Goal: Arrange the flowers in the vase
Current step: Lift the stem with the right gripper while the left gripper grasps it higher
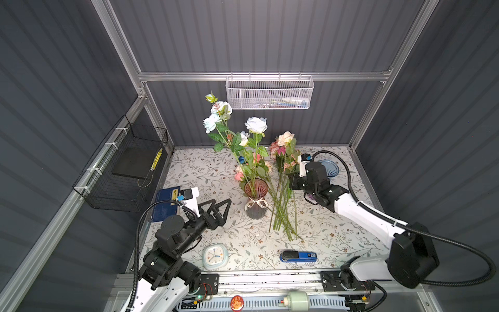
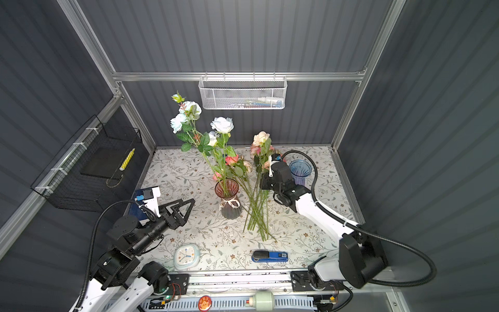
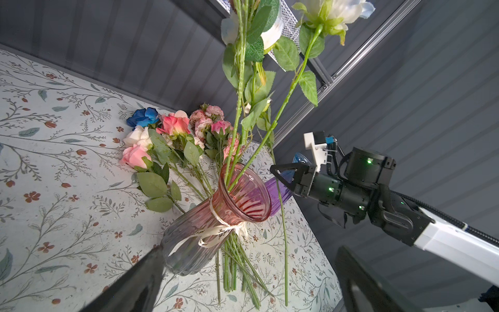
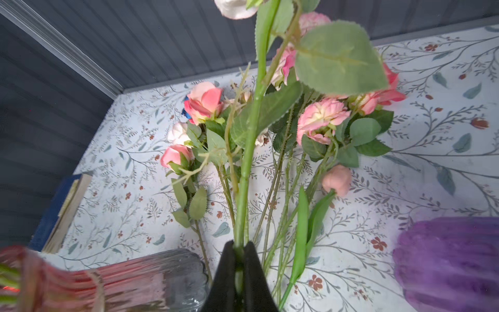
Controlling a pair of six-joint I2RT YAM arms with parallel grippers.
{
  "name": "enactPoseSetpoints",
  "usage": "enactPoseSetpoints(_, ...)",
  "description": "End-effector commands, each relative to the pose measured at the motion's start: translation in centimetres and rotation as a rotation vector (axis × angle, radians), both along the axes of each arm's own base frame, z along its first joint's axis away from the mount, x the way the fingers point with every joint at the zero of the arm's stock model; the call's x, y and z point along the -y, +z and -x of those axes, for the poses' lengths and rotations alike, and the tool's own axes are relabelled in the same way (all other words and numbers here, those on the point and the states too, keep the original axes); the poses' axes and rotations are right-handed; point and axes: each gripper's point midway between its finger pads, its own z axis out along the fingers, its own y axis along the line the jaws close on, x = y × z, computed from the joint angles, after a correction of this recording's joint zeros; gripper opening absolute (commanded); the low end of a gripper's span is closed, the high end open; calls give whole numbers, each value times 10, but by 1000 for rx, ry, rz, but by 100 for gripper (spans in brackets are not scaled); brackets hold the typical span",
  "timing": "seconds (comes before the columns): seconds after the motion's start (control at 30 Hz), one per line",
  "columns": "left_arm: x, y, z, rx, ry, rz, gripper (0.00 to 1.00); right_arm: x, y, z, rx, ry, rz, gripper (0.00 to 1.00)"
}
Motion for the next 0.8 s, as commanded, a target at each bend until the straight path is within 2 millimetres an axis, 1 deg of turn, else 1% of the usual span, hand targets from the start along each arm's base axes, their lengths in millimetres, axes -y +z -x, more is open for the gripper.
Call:
enactPoseSetpoints(0.0,1,24,7,51,-25,7,100,4,35,14,87,-5,-92,4)
enactPoseSetpoints(0.07,3,28,8,61,-39,4,100,5,53,27,132,15,-122,2)
enactPoseSetpoints(0.13,7,33,10,75,-68,2,100,4,76,42,186,46,-160,0)
enactPoseSetpoints(0.23,18,43,15,103,-141,-1,99,4,102,64,260,81,-205,0)
enactPoseSetpoints(0.33,40,56,24,132,-286,10,97,5,132,88,335,123,-259,0)
enactPoseSetpoints(0.43,62,69,32,145,-437,31,95,0,159,112,400,181,-305,0)
enactPoseSetpoints(0.53,78,81,36,159,-552,59,94,-11,185,136,465,249,-328,0)
enactPoseSetpoints(0.6,87,93,40,183,-620,80,94,-23,206,153,504,307,-359,0)
enactPoseSetpoints(0.67,94,104,43,206,-683,101,93,-34,222,164,526,359,-408,0)
enactPoseSetpoints(0.77,102,119,46,234,-753,117,92,-59,240,174,531,448,-471,0)
